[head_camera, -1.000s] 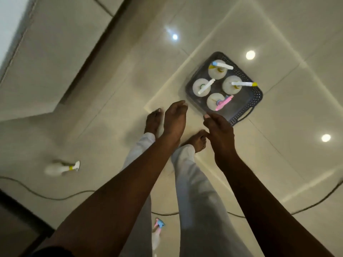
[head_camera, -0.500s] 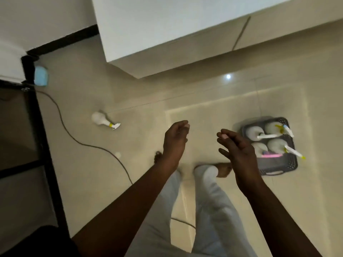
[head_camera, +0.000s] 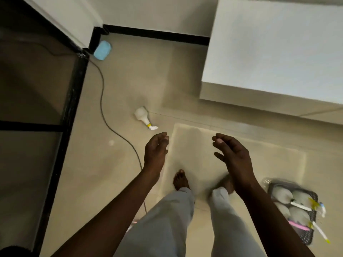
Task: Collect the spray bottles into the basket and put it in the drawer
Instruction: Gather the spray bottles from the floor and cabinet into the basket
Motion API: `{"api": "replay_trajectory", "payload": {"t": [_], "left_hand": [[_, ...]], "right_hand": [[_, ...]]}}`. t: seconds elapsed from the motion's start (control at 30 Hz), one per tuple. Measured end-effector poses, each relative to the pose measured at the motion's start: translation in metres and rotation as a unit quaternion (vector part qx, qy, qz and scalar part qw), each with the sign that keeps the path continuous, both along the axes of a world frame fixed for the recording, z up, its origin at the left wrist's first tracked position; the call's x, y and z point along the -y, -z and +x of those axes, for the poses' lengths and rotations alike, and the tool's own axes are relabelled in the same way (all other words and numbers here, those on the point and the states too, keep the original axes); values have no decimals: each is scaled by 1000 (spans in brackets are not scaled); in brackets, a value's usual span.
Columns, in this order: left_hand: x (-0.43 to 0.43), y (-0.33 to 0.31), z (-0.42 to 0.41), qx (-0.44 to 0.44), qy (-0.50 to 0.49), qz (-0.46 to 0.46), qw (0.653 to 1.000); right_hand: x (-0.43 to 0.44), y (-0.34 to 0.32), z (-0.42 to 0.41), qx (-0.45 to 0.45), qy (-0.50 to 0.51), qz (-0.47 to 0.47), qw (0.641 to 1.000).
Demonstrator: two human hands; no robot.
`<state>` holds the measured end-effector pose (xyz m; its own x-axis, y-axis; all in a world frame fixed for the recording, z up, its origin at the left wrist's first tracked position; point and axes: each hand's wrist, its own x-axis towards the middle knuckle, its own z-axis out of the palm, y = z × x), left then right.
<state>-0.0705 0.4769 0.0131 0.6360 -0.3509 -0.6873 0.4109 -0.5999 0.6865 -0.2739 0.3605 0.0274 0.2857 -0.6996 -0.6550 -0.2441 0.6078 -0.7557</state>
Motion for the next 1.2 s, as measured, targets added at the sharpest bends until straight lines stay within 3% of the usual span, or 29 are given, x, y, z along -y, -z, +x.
{"api": "replay_trajectory", "payload": {"t": [0.23, 0.6, 0.83, 1.2], "left_hand": [[3, 2, 87, 22, -96, -22, 995], [24, 74, 187, 29, -144, 63, 987], [15, 175, 239, 49, -137, 126, 981], [25, 385, 300, 60, -14, 181, 982]], "right_hand": [[30, 6, 122, 0, -102, 4, 995], [75, 96, 256, -20, -222, 62, 973], [70, 191, 305, -61, -242, 103, 963], [33, 379, 345, -112, -306, 103, 940]]}}
